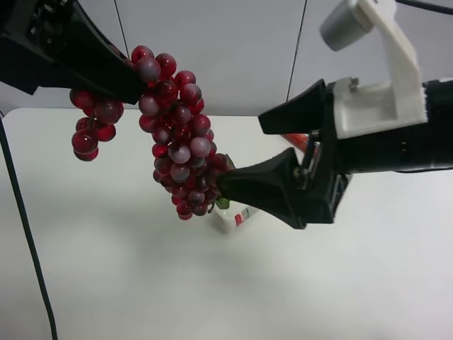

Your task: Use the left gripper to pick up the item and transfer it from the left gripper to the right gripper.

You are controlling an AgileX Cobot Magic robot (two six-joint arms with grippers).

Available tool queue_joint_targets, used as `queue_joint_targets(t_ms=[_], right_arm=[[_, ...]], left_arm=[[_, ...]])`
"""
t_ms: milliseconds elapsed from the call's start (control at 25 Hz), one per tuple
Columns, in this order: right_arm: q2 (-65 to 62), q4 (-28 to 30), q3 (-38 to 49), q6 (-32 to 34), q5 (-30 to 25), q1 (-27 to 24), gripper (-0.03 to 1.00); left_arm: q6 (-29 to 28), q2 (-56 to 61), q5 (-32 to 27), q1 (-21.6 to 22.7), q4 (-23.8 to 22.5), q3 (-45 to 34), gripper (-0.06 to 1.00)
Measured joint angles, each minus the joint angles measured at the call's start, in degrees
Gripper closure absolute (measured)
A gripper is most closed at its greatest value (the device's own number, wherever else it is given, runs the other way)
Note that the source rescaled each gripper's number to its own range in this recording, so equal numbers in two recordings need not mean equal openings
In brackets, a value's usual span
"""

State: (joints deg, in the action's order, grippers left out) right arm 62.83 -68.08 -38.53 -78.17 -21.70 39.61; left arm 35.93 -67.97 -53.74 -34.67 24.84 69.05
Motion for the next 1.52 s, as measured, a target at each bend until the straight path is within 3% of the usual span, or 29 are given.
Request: queue_joint_targets(t_ms=[200, 560, 1000, 1080, 1160, 1280, 1320, 1520], right_arm=[[5.91, -0.33, -4.21, -2.44, 1.44, 2.88, -0.03], [16.0, -1.04, -11.06, -5.8, -0.15, 2.93, -0.03], [19.9, -9.14, -11.06, -15.7, -2.71, 2.93, -0.03], [19.9, -9.42, -11.06, -16.04, -2.71, 2.93, 0.07], [19.9, -9.48, -11.06, -16.2, -2.71, 2.93, 0.29], [19.9, -9.48, -11.06, -16.2, -2.71, 2.93, 0.84], [19.9, -9.48, -11.06, -16.2, -2.82, 2.93, 0.93], [19.9, -9.53, -11.06, -16.27, -3.23, 2.93, 0.93]], left_arm=[[-0.65, 0.0, 0.0, 0.0, 0.0, 0.0, 0.94], [-0.86, 0.0, 0.0, 0.0, 2.19, 0.0, 0.94], [-1.04, 0.0, 0.04, 0.0, 2.47, 0.0, 0.94], [-1.04, 0.0, 0.04, 0.0, 2.47, 0.0, 0.94], [-1.04, 0.0, 0.06, 0.0, 2.47, 0.0, 0.94], [-1.04, 0.0, 0.3, 0.0, 2.47, 0.0, 0.94], [-1.04, 0.0, 0.39, 0.0, 2.47, 0.0, 0.94], [-1.38, 0.0, 0.61, 0.0, 2.47, 0.0, 0.94]])
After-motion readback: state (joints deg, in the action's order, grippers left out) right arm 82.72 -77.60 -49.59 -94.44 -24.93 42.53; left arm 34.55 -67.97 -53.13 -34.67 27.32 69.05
